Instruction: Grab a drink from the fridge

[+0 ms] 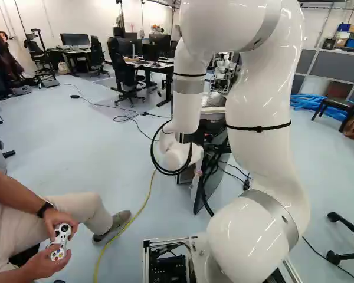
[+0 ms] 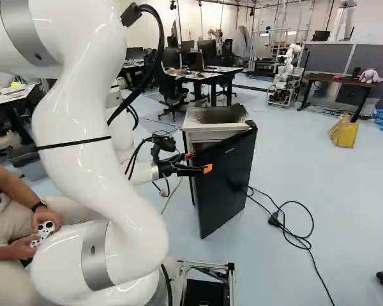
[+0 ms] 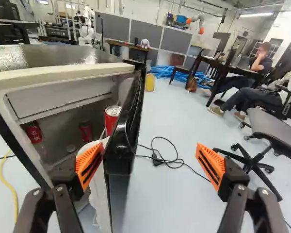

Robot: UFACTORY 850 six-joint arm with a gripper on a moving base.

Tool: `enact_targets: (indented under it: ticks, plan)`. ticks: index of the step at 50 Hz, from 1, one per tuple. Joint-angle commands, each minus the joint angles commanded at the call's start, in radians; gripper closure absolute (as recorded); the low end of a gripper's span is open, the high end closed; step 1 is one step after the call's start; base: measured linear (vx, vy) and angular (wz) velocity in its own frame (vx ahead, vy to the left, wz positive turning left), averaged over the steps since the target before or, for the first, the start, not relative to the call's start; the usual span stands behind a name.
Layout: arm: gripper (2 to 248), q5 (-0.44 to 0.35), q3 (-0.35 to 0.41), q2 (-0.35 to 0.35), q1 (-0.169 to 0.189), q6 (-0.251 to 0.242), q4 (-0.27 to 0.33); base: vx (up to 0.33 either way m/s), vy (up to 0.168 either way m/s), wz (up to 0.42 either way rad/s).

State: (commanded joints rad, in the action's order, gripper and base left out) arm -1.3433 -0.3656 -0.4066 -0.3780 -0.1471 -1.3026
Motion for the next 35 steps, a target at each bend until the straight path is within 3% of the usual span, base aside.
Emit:
enact_targets:
  ticks: [35]
  plan:
    - [3, -0.022, 0.143, 0.077, 0.062, 0.000, -0.072, 0.000, 0.000, 0.000]
